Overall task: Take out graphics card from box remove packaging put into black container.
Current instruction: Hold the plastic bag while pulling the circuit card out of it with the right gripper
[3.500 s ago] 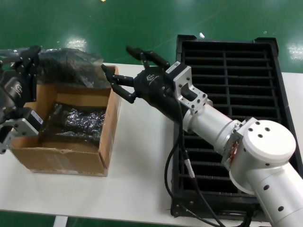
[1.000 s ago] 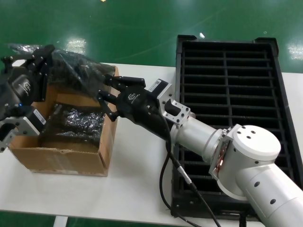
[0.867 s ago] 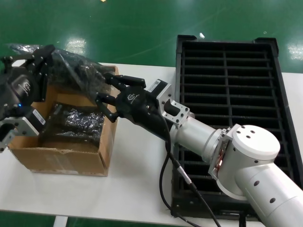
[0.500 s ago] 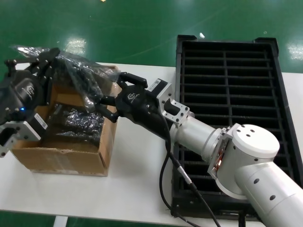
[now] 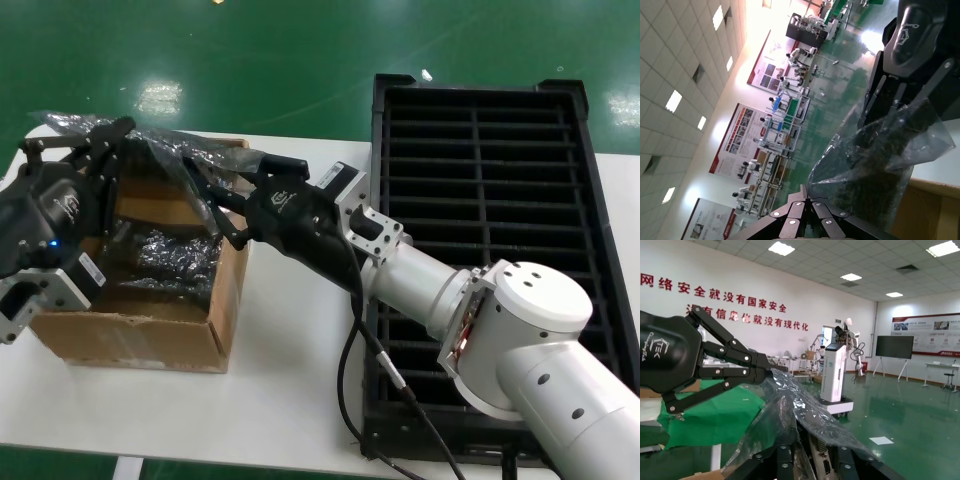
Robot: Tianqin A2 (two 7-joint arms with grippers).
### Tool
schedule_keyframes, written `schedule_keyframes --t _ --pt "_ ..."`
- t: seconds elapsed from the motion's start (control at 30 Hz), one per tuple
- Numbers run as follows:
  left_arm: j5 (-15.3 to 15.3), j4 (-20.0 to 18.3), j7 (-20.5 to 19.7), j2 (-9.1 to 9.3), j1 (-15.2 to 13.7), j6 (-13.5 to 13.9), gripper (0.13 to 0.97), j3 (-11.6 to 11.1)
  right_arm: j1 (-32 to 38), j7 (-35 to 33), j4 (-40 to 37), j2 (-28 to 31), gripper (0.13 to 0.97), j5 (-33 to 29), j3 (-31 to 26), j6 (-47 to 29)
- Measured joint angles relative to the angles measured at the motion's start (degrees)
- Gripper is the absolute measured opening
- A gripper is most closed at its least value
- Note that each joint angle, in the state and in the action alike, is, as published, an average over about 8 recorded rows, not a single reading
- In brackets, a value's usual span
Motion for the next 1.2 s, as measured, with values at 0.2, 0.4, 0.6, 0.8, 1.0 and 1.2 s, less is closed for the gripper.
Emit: schedule_keyframes --t 0.2,0.4,0.6,0.8,1.0,1.2 --pt "0.15 0.24 -0.1 -0.11 -0.09 0.22 0.14 0.39 0.09 -0.35 -0.05 0.0 0.232 0.69 -0.18 -0.43" --pt "-0.12 0.51 0.2 -0.02 -0.34 0.75 0.14 0.59 0.17 -0.4 -0.11 0.0 0.212 0.98 -0.37 -0.85" --pt "-0.17 1.32 0.94 0.07 -0.82 0.95 0.14 0.62 0.12 -0.36 -0.05 0.0 0.18 0.87 -0.3 -0.97" --pt "0.57 3.26 2.85 0.21 -1.62 0.17 0.14 0.51 -0.49 0.52 0.8 0.02 0.175 -1.13 1.1 -0.64" --pt "0.99 5.62 6.26 0.96 -2.51 -0.6 0.14 0.19 -1.76 2.63 3.22 0.31 0.175 -5.17 3.65 0.21" --pt "0.61 7.31 10.56 2.46 -3.46 -1.1 0.14 -0.73 -3.13 5.98 6.76 0.98 0.175 -10.39 5.73 1.73"
